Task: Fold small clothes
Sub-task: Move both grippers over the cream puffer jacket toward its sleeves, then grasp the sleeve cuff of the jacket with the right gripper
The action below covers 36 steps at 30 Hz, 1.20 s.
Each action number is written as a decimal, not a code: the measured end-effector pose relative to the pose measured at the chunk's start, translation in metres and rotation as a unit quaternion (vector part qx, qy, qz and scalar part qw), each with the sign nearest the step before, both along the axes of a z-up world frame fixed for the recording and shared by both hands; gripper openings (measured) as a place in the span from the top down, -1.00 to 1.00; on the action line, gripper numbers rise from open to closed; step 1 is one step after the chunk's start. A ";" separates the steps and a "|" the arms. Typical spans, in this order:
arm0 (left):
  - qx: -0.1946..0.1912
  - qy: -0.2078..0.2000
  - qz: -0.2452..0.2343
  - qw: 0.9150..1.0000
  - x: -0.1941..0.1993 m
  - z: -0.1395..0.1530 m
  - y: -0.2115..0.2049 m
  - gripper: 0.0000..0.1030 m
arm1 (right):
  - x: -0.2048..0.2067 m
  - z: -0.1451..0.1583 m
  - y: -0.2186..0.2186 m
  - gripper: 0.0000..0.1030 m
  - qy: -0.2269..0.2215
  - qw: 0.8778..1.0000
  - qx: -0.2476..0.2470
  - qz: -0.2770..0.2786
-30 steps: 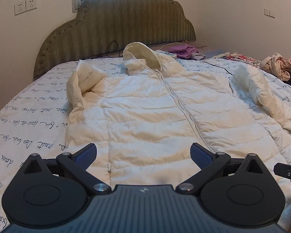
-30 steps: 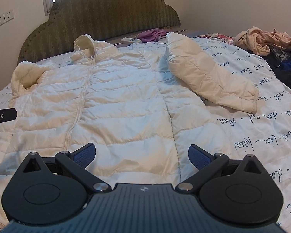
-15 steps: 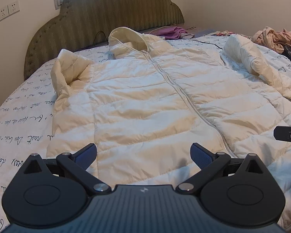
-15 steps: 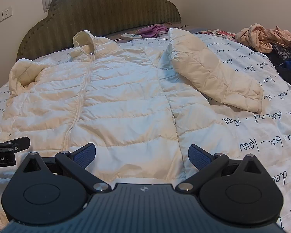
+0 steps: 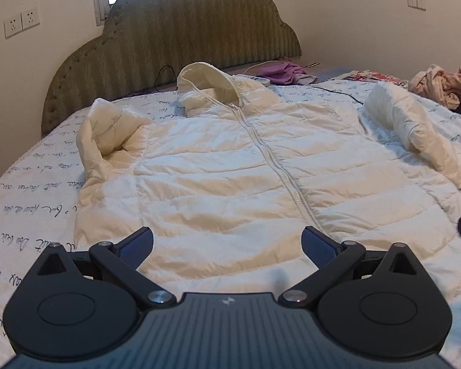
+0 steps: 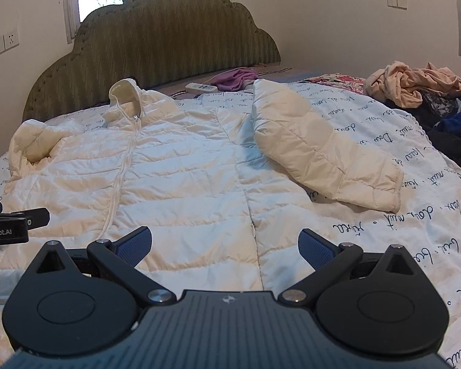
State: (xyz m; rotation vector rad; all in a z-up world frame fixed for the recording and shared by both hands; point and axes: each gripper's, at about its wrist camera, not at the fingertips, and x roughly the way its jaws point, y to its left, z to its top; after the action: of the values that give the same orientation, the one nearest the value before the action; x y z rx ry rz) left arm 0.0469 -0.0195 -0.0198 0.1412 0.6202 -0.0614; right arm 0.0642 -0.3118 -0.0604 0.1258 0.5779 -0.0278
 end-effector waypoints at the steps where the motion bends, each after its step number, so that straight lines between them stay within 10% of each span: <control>1: 0.007 0.001 0.006 1.000 0.003 -0.004 -0.001 -1.00 | 0.000 0.000 -0.002 -1.00 0.000 1.000 0.002 0.001; 36: 0.006 0.025 0.005 1.000 0.002 -0.061 -0.001 -1.00 | 0.010 -0.015 -0.035 -1.00 0.011 0.998 0.063 -0.018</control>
State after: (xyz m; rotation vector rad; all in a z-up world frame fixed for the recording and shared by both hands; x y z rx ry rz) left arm 0.0493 -0.0202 -0.0805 0.1489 0.6711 -0.0525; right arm 0.0745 -0.3468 -0.0755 0.2593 0.6000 -0.0278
